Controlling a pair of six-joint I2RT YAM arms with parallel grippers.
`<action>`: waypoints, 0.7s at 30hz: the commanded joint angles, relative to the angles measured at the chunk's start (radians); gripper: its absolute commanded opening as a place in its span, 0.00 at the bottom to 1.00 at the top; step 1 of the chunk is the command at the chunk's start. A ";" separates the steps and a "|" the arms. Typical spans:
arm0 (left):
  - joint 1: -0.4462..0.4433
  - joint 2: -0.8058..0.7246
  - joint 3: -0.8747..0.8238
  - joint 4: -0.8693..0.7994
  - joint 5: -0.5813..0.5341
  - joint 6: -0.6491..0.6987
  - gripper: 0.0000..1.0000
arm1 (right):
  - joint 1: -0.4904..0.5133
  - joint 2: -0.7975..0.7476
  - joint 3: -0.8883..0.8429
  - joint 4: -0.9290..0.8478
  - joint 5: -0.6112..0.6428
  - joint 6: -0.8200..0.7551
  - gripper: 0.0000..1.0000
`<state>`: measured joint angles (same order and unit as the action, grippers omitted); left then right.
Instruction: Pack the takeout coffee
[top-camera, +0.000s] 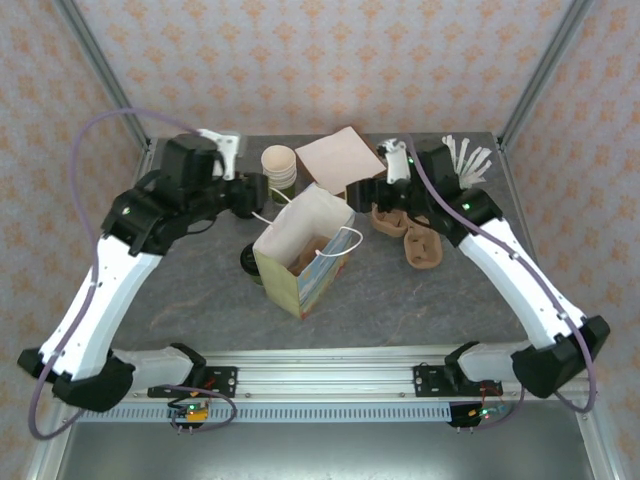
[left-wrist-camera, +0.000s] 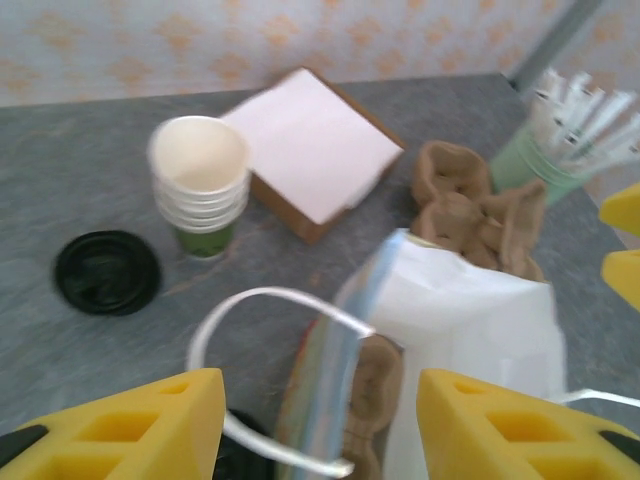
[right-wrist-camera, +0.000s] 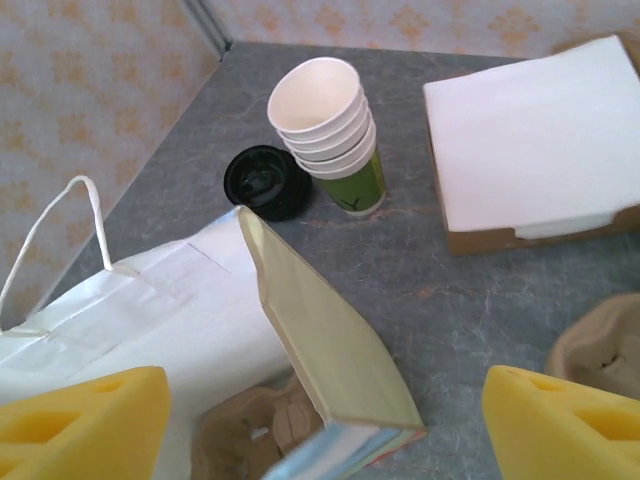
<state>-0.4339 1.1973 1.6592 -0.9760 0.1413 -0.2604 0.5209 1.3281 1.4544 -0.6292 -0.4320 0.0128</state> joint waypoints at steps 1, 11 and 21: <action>0.055 -0.051 -0.055 -0.047 -0.013 -0.030 0.56 | 0.030 0.096 0.097 -0.083 -0.004 -0.111 0.84; 0.131 -0.100 -0.182 -0.052 0.002 -0.026 0.56 | 0.087 0.308 0.295 -0.291 0.061 -0.257 0.85; 0.199 -0.154 -0.295 -0.074 0.023 -0.038 0.58 | 0.082 0.388 0.368 -0.326 0.289 -0.234 0.70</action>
<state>-0.2474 1.0695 1.3830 -1.0241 0.1539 -0.2871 0.6067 1.7096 1.7763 -0.9157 -0.2535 -0.2195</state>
